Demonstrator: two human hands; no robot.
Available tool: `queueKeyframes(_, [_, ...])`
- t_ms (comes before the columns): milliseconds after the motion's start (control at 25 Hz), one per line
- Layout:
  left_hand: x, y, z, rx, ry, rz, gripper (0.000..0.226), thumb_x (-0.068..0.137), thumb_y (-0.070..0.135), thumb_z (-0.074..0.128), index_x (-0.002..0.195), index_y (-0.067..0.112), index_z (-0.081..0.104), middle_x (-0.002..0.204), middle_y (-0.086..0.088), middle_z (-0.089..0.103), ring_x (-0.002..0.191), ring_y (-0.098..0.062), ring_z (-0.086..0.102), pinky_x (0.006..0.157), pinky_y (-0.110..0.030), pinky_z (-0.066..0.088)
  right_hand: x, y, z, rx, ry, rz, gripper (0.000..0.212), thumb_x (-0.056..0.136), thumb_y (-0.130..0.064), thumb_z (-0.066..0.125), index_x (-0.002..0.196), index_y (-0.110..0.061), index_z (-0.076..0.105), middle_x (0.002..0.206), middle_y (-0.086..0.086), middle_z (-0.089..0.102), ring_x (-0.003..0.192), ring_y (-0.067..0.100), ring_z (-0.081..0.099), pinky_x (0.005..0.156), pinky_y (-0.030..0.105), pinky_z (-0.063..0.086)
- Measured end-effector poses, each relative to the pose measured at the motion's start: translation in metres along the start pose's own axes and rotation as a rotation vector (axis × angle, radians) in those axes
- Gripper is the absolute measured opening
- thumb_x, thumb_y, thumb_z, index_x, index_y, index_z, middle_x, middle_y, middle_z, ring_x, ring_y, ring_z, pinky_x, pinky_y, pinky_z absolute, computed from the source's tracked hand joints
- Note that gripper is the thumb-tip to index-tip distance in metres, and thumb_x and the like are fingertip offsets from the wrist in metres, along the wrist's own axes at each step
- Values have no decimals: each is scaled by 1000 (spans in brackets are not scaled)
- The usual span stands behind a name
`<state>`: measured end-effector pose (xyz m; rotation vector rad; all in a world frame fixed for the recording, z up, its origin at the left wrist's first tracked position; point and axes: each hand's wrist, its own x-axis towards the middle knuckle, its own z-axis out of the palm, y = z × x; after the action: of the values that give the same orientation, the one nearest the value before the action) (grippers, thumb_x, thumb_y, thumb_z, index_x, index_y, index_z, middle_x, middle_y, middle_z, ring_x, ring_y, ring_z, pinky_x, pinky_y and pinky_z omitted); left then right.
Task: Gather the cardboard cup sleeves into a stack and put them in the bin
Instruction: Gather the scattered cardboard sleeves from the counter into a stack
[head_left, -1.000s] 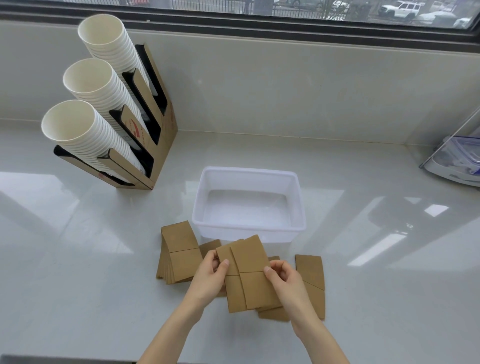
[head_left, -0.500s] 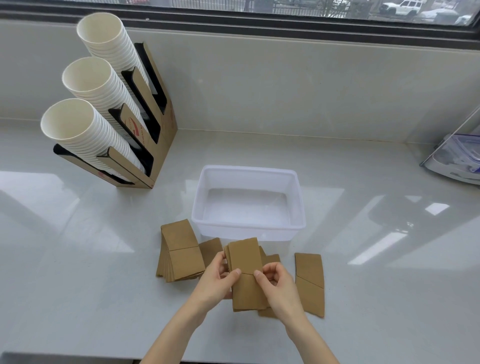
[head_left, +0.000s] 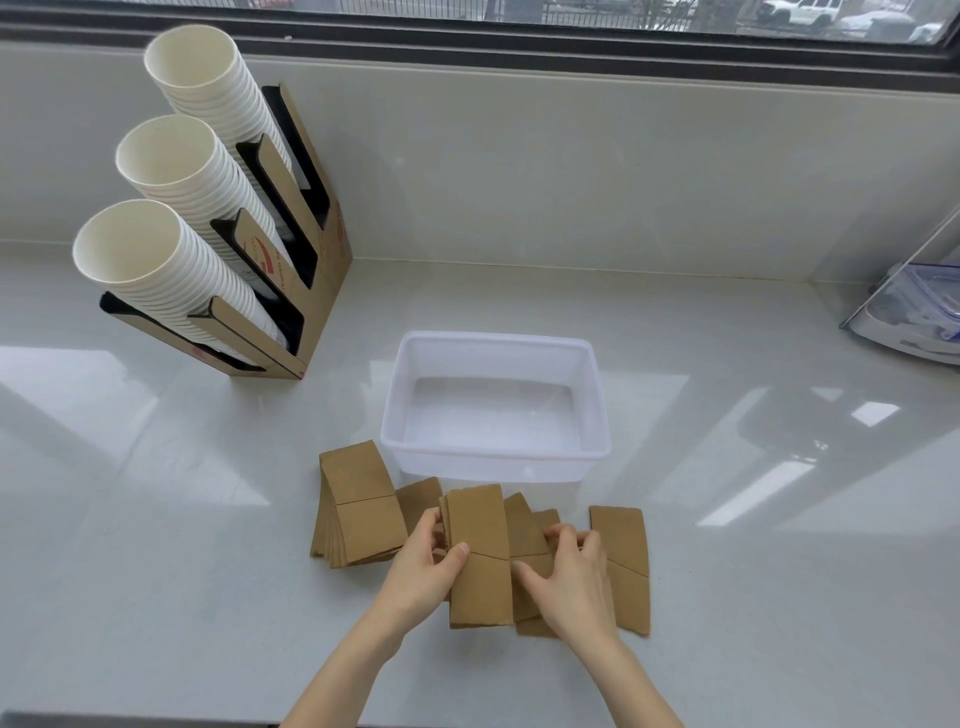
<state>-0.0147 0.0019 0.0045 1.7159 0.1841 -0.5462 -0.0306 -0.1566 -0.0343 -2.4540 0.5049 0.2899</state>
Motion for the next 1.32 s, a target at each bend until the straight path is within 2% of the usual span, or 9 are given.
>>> queueKeyframes(120, [1, 0, -1, 19, 14, -5, 24, 90, 17, 46, 98, 39, 41, 107, 0, 61, 98, -18, 62, 82, -36, 56, 4, -3, 1, -57, 12, 35, 51, 77, -42, 63, 116, -16, 41, 121, 4, 40, 116, 22, 42, 91, 32, 36])
queueKeyframes(400, [2, 0, -2, 20, 23, -24, 24, 91, 17, 46, 108, 32, 40, 111, -3, 60, 101, -19, 60, 83, -37, 55, 6, -7, -1, -74, 5, 55, 46, 78, -39, 63, 113, -18, 42, 119, -1, 49, 117, 19, 44, 91, 32, 36])
queueKeyframes(600, [1, 1, -1, 15, 20, -30, 23, 91, 16, 45, 97, 38, 41, 107, 0, 61, 99, -18, 61, 81, -35, 55, 8, -3, -10, 178, -19, 45, 30, 88, -23, 53, 116, -12, 51, 98, -1, 51, 87, 14, 51, 74, 25, 41])
queueKeyframes(720, [1, 0, 0, 21, 17, -40, 22, 91, 17, 45, 95, 38, 41, 104, 2, 61, 99, -18, 61, 84, -38, 54, 8, 0, -22, 325, -74, 37, 25, 91, -19, 48, 114, -10, 55, 95, 0, 55, 84, 12, 50, 63, 17, 39])
queueKeyframes(800, [1, 0, 0, 20, 17, -44, 23, 92, 17, 44, 90, 40, 41, 100, 7, 59, 97, -15, 60, 84, -37, 54, 5, 1, -31, 416, -104, 38, 20, 92, -18, 47, 109, -14, 55, 94, -2, 56, 83, 10, 51, 63, 12, 39])
queueKeyframes(880, [1, -1, 1, 11, 25, -56, 22, 92, 18, 44, 88, 39, 42, 98, 10, 58, 97, -14, 59, 85, -37, 54, 1, 2, -39, 509, -100, 52, 10, 93, -18, 46, 99, -20, 54, 90, -5, 57, 80, 6, 51, 61, 15, 39])
queueKeyframes(1040, [2, -1, 1, 0, 35, -69, 19, 92, 17, 44, 95, 36, 41, 99, 6, 59, 99, -17, 60, 85, -39, 54, -4, -2, -49, 744, -137, 69, 17, 93, -14, 45, 84, -25, 55, 84, -5, 59, 68, 5, 51, 55, 13, 41])
queueKeyframes(1200, [-1, 3, 4, -52, 11, -67, 22, 92, 16, 42, 92, 37, 44, 100, 7, 60, 92, -13, 61, 74, -29, 56, -7, -9, -47, 761, -208, 54, 14, 93, -14, 45, 94, -19, 58, 85, -6, 60, 65, 2, 51, 49, 6, 42])
queueKeyframes(1320, [-3, 4, 4, -94, 5, -66, 19, 92, 15, 42, 101, 32, 45, 102, 9, 62, 91, -9, 62, 69, -24, 56, -11, -15, -37, 677, -200, 33, 12, 91, -17, 49, 96, -18, 59, 88, -3, 62, 78, 9, 57, 60, 11, 45])
